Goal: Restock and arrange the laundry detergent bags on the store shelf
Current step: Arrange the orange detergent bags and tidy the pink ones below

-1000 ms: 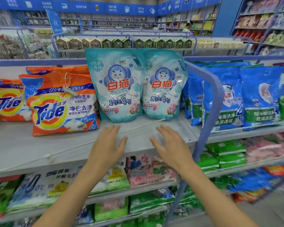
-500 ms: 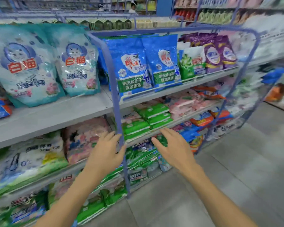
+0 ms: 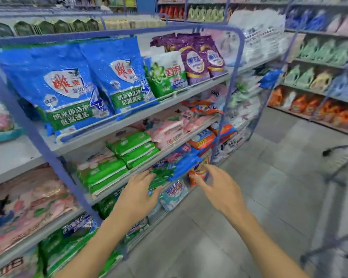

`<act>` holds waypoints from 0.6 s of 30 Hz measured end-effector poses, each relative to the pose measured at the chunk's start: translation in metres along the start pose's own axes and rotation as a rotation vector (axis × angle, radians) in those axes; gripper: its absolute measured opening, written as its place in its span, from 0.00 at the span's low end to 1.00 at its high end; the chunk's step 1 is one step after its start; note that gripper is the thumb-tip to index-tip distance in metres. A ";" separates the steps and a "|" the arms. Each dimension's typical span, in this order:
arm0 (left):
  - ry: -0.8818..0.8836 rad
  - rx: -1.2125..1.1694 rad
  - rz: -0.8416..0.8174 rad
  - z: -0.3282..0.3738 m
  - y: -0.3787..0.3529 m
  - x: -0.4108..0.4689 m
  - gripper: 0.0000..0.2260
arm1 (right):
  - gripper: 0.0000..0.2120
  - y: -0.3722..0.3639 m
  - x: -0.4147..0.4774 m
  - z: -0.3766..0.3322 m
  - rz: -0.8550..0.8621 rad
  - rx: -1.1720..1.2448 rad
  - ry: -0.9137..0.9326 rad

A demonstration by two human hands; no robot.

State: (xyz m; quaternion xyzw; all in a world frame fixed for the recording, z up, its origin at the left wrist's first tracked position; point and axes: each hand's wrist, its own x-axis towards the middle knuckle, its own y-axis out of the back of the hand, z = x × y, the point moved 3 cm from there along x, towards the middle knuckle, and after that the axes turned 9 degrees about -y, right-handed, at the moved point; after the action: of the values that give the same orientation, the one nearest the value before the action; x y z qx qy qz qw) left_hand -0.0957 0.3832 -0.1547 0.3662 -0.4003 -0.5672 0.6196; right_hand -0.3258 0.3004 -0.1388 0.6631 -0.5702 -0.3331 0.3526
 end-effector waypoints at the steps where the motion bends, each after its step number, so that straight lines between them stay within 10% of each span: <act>1: -0.005 -0.004 -0.007 0.003 -0.006 0.015 0.27 | 0.19 0.002 0.011 0.008 -0.003 0.013 -0.015; 18: -0.077 -0.099 -0.106 0.089 -0.098 0.284 0.28 | 0.29 0.062 0.227 0.156 0.018 0.053 -0.217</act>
State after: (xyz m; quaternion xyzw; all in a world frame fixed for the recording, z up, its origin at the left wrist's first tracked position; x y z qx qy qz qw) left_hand -0.2069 0.0920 -0.1846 0.3336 -0.3753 -0.6319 0.5903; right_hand -0.4602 0.0553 -0.1780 0.6272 -0.6193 -0.3845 0.2742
